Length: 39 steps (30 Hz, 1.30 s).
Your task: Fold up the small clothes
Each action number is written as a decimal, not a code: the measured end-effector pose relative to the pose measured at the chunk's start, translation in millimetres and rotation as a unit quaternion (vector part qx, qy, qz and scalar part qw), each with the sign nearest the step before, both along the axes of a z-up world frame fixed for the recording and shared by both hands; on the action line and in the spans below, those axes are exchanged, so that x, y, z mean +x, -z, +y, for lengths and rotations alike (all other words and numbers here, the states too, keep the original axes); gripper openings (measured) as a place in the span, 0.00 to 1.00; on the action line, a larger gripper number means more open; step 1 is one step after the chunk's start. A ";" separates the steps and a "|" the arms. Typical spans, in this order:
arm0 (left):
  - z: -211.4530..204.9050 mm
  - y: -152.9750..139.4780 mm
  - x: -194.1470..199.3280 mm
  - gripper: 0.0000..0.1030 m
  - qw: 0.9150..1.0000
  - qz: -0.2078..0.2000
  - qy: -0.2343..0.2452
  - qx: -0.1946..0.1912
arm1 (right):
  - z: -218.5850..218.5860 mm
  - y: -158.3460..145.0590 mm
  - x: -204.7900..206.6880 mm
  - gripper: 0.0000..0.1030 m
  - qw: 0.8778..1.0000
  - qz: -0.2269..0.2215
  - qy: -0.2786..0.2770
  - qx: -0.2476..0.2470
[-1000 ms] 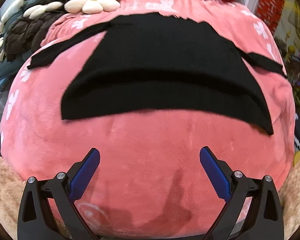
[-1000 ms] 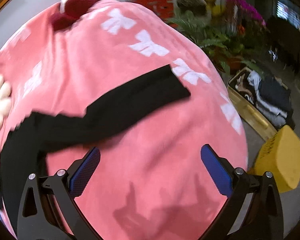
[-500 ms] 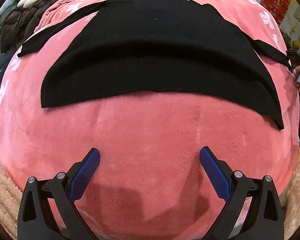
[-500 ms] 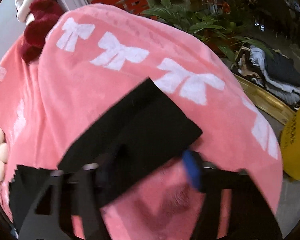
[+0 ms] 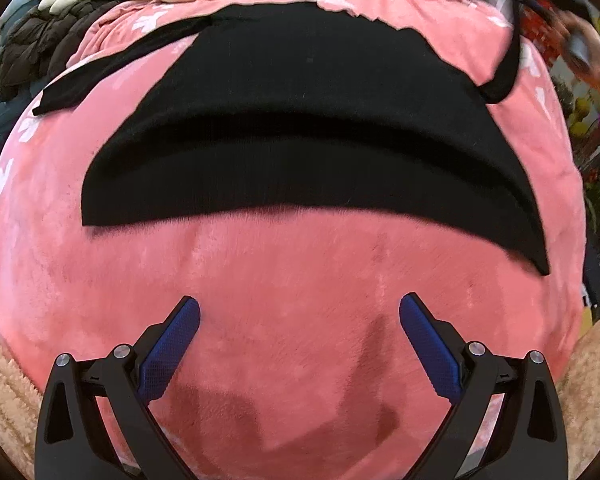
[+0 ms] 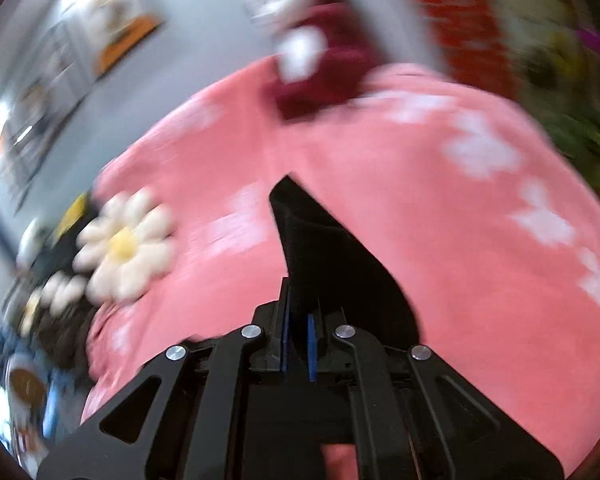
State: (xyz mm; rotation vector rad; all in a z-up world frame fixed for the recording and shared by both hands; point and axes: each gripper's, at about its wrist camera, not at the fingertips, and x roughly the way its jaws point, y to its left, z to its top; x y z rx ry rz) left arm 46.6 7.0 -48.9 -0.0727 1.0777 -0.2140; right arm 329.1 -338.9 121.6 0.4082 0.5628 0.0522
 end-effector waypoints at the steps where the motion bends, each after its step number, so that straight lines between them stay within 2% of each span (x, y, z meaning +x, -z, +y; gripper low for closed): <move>1: 1.4 -3.2 0.0 0.94 1.000 -0.005 -0.002 -0.005 | 29.9 0.6 8.4 0.05 0.999 0.003 -0.031 -0.008; 4: 8.8 -9.8 2.3 0.94 1.000 -0.007 -0.013 -0.028 | 123.9 25.6 31.2 0.06 0.991 0.035 -0.123 -0.034; 6: 14.6 -13.1 6.4 0.94 0.999 -0.003 -0.022 -0.042 | 185.5 67.4 49.9 0.11 0.977 0.094 -0.179 -0.061; 8: 22.9 -17.5 14.9 0.94 0.998 0.005 -0.032 -0.061 | 229.9 114.5 61.0 0.30 0.961 0.161 -0.204 -0.096; 9: 26.5 -21.6 20.0 0.94 0.997 0.008 -0.035 -0.070 | 248.0 135.7 58.5 0.30 0.952 0.183 -0.210 -0.123; 11: 38.8 -37.1 37.3 0.94 0.995 0.003 -0.042 -0.094 | 256.5 145.0 39.5 0.31 0.952 0.170 -0.214 -0.139; 12: 45.4 -47.0 49.2 0.94 0.993 -0.006 -0.044 -0.109 | 250.1 140.4 24.4 0.32 0.956 0.161 -0.209 -0.126; 14: 55.5 -62.3 74.4 0.94 0.990 -0.019 -0.049 -0.131 | 218.8 131.3 -3.4 0.47 0.968 0.145 -0.175 -0.105; 16: 61.8 -76.6 113.6 0.94 0.987 -0.031 -0.050 -0.148 | 179.7 126.4 -25.7 0.54 0.975 0.141 -0.127 -0.117; 19: 59.7 -88.5 187.2 0.94 0.986 -0.038 -0.046 -0.154 | 123.1 124.5 -59.4 0.54 0.975 0.147 -0.064 -0.155; 21: 48.7 -90.3 243.6 0.94 0.985 -0.036 -0.055 -0.159 | 86.1 127.8 -81.9 0.57 0.974 0.163 -0.030 -0.152; 22: 49.8 -86.7 263.1 0.94 0.984 -0.033 -0.055 -0.169 | 71.6 130.9 -87.7 0.60 0.975 0.171 -0.020 -0.142; 25: 31.8 -65.9 328.5 0.94 0.982 0.002 -0.074 -0.174 | 34.7 141.1 -108.4 0.60 0.977 0.185 0.012 -0.105; 27: 21.4 -41.2 364.0 0.94 0.978 0.042 -0.108 -0.172 | 30.7 147.6 -118.5 0.60 0.975 0.187 0.021 -0.115; 29: 17.7 -20.7 381.4 0.93 0.973 0.064 -0.120 -0.188 | 27.9 152.5 -124.6 0.61 0.973 0.190 0.020 -0.126; 30: 16.7 -13.2 388.1 0.83 0.972 0.065 -0.128 -0.185 | 22.0 157.2 -124.2 0.61 0.973 0.192 0.020 -0.128; 32: 16.0 -18.3 392.1 0.54 0.977 0.016 -0.132 -0.169 | 19.4 164.9 -115.5 0.62 0.972 0.195 0.015 -0.131; 33: 14.2 -23.9 398.6 0.16 0.978 0.001 -0.101 -0.181 | 17.2 168.2 -111.8 0.62 0.972 0.196 0.013 -0.131; 34: 14.7 -27.4 404.9 0.00 0.978 0.001 -0.086 -0.190 | 17.2 169.5 -106.9 0.62 0.972 0.194 0.010 -0.129; 35: 19.1 -35.7 408.1 0.00 0.977 -0.014 -0.085 -0.194 | 17.2 170.3 -103.7 0.62 0.973 0.192 0.008 -0.126; 37: 32.5 -54.8 411.5 0.00 0.978 -0.069 -0.099 -0.173 | 21.7 169.2 -90.2 0.62 0.976 0.182 0.004 -0.124; 39: 47.6 -63.4 420.1 0.00 0.978 -0.088 -0.114 -0.152 | 29.2 171.0 -74.0 0.62 0.976 0.176 -0.004 -0.126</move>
